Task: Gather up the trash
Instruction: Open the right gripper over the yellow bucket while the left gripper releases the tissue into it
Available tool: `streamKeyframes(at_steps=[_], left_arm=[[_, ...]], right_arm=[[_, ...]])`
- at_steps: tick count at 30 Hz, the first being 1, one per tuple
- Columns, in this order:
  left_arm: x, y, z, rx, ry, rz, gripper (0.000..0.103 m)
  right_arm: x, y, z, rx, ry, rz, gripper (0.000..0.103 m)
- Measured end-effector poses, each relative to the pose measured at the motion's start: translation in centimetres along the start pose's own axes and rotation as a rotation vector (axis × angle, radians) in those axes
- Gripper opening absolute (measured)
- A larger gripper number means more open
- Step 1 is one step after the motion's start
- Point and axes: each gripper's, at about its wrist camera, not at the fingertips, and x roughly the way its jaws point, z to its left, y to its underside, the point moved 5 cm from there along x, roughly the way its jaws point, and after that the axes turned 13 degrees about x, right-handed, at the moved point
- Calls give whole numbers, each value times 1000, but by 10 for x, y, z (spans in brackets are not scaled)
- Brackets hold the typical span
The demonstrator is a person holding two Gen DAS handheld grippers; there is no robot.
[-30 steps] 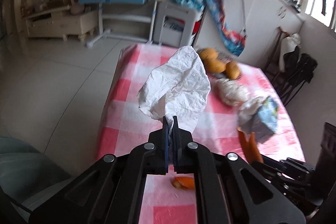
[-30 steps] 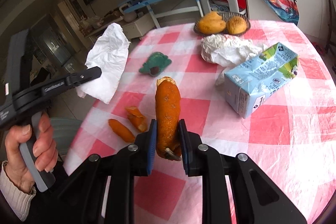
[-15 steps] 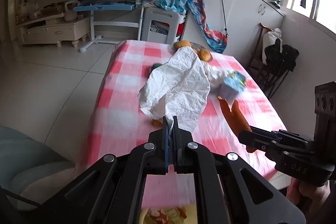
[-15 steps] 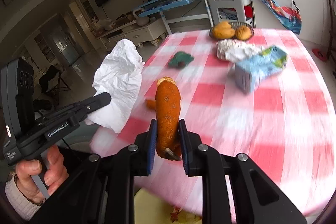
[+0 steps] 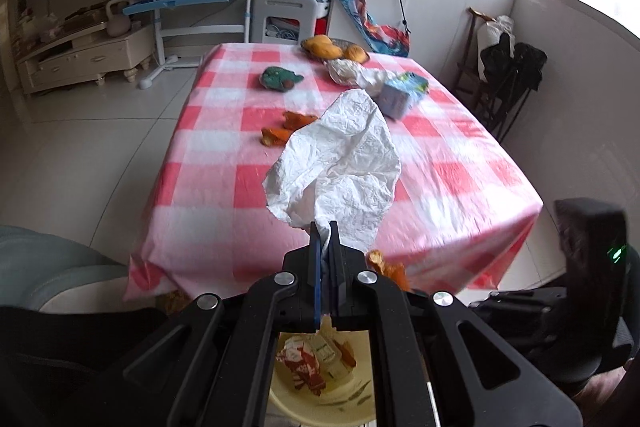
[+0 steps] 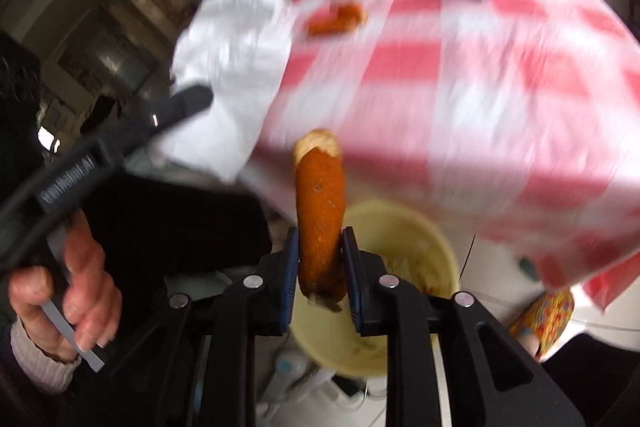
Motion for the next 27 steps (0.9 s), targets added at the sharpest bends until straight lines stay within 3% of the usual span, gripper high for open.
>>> streamKeyframes(at_steps=[3, 13, 22, 25, 27], left_arm=[[-1, 5, -6, 12, 5, 12, 4], [-7, 18, -22, 60, 18, 40, 4], [1, 34, -46, 132, 84, 120, 5], [11, 42, -56, 165, 115, 175, 14], [14, 45, -58, 175, 111, 185, 35]], right_arm=[[5, 5, -2, 5, 16, 10, 41], [-26, -5, -20, 85, 12, -147, 50], [-47, -16, -24, 91, 52, -304, 68], [-52, -20, -31, 122, 64, -341, 72], [-52, -23, -36, 150, 69, -358, 72]])
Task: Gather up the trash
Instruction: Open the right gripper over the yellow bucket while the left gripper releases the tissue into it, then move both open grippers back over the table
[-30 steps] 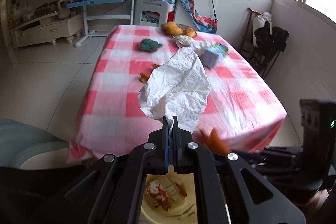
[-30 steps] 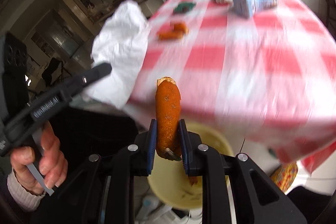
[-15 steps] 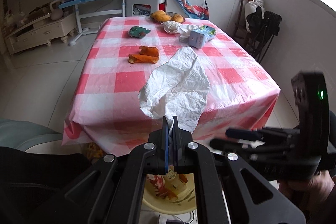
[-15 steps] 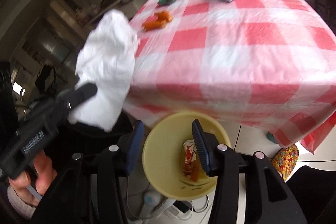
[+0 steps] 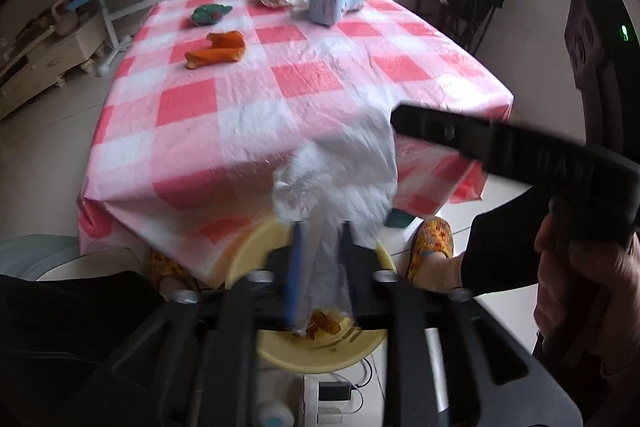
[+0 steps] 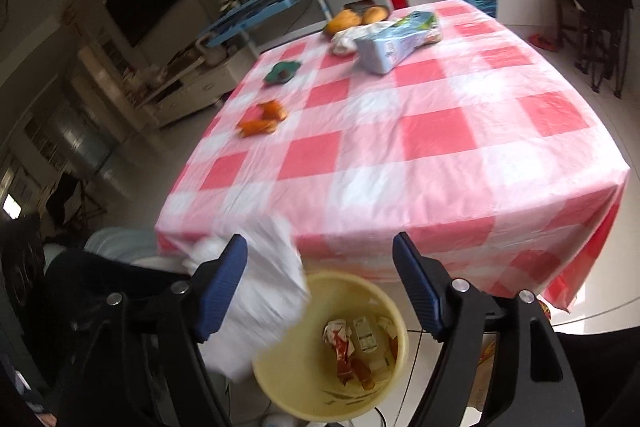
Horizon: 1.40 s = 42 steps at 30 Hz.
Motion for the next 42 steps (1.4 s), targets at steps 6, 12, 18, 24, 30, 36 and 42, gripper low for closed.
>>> streamKeyframes(at_steps=[6, 12, 18, 24, 30, 36, 42], left_arm=[[-6, -5, 9, -19, -70, -51, 61], [-17, -11, 30, -71, -180, -117, 74], [-24, -12, 51, -151, -237, -148, 81], [-25, -11, 56, -173, -257, -161, 82], [-26, -13, 59, -189, -272, -171, 84], [-25, -12, 64, -215, -277, -172, 86], [-24, -11, 64, -216, -276, -172, 86]], right_arm=[[0, -1, -7, 32, 12, -12, 75], [-2, -1, -5, 19, 13, -20, 77], [-6, -3, -10, 37, 18, -40, 78], [-7, -3, -12, 45, 19, -47, 79], [-5, 0, -7, 22, 20, -39, 79], [-2, 2, -3, -2, 22, -32, 79], [0, 4, 1, -28, 22, -30, 79]])
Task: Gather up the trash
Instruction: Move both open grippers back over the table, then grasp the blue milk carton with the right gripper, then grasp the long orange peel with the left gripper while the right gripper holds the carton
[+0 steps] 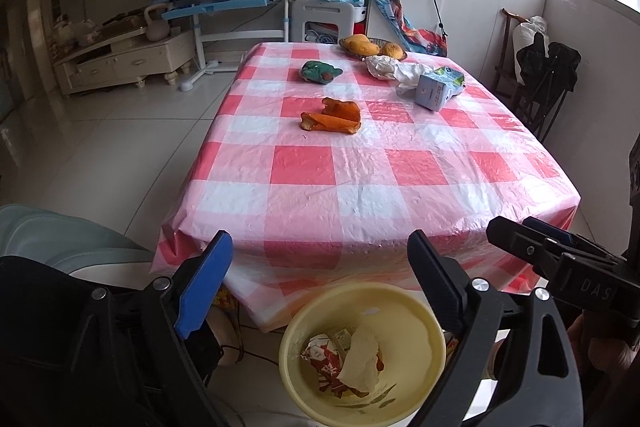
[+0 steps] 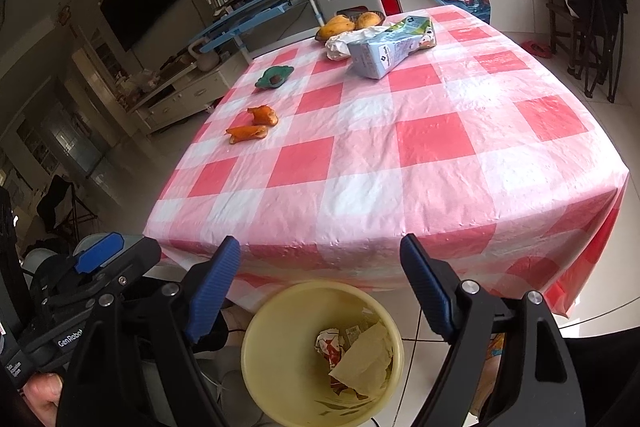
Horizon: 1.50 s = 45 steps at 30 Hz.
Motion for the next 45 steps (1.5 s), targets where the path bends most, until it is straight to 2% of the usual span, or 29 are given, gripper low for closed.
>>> streamKeyframes(at_steps=[7, 13, 16, 21, 26, 29, 32, 36, 37, 39, 42, 45], left_arm=[[8, -13, 5, -17, 39, 10, 86], [26, -51, 15, 16, 69, -1, 86], [42, -72, 18, 54, 71, -2, 86], [81, -100, 21, 108, 86, 44, 86], [117, -119, 24, 145, 105, 87, 86], [135, -128, 27, 153, 107, 106, 86], [150, -134, 30, 139, 119, 118, 86], [164, -133, 25, 130, 160, 144, 86], [167, -132, 21, 134, 175, 155, 86], [171, -128, 12, 155, 220, 183, 86], [170, -120, -1, 175, 299, 204, 86], [159, -116, -12, 173, 416, 199, 84]], right_arm=[[-1, -17, 8, -24, -15, -8, 79], [8, -71, -2, 12, 3, -31, 80], [25, -102, -8, 40, 21, -29, 80], [73, -158, -29, 149, 81, -17, 80], [123, -194, -46, 274, 134, 9, 81], [142, -203, -47, 279, 155, 23, 82], [150, -206, -38, 186, 174, 30, 83], [145, -194, -33, 97, 153, 84, 61], [143, -191, -33, 82, 141, 103, 58], [133, -181, -34, 51, 114, 159, 53], [116, -167, -40, 6, 108, 220, 52], [102, -150, -40, -20, 86, 304, 51]])
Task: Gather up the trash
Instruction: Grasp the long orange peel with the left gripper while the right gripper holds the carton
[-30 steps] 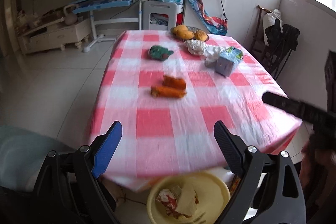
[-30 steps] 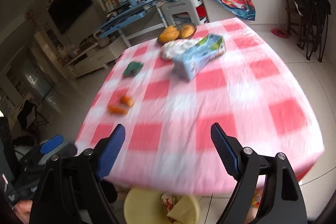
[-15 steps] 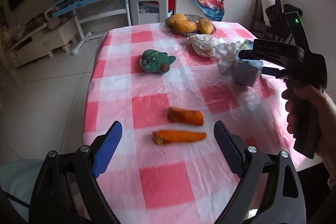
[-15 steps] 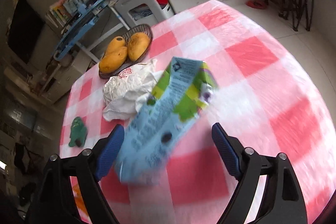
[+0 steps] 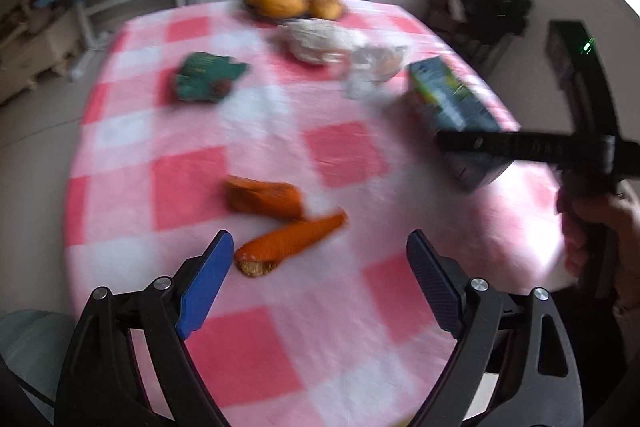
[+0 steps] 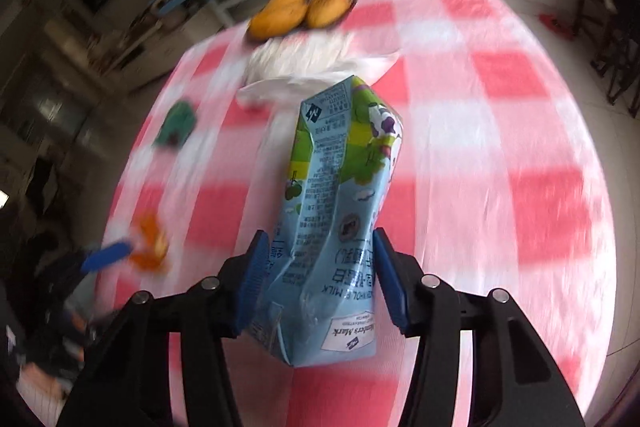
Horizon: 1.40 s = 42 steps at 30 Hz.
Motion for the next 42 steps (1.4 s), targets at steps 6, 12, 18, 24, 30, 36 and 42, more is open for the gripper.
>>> streamKeyframes(at_steps=[6, 12, 18, 24, 30, 36, 42], left_arm=[[-24, 8, 4, -23, -30, -49, 84], [-25, 3, 15, -8, -139, -67, 84], [4, 1, 0, 121, -205, 1, 79], [16, 4, -13, 148, -146, 62, 40], [18, -1, -6, 100, -197, 54, 39], [20, -1, -19, 141, -186, 49, 17], [2, 9, -32, 149, -154, 39, 16]], right_arm=[[-8, 23, 3, -63, 12, 8, 57], [-13, 15, 6, -72, 24, -60, 59], [-8, 12, 10, -104, 42, -71, 59], [-6, 18, 15, -137, 31, -48, 58], [-6, 19, 17, -174, 84, -70, 58], [-2, 19, 19, -221, 136, -80, 57], [2, 27, 32, -243, 55, -34, 54]])
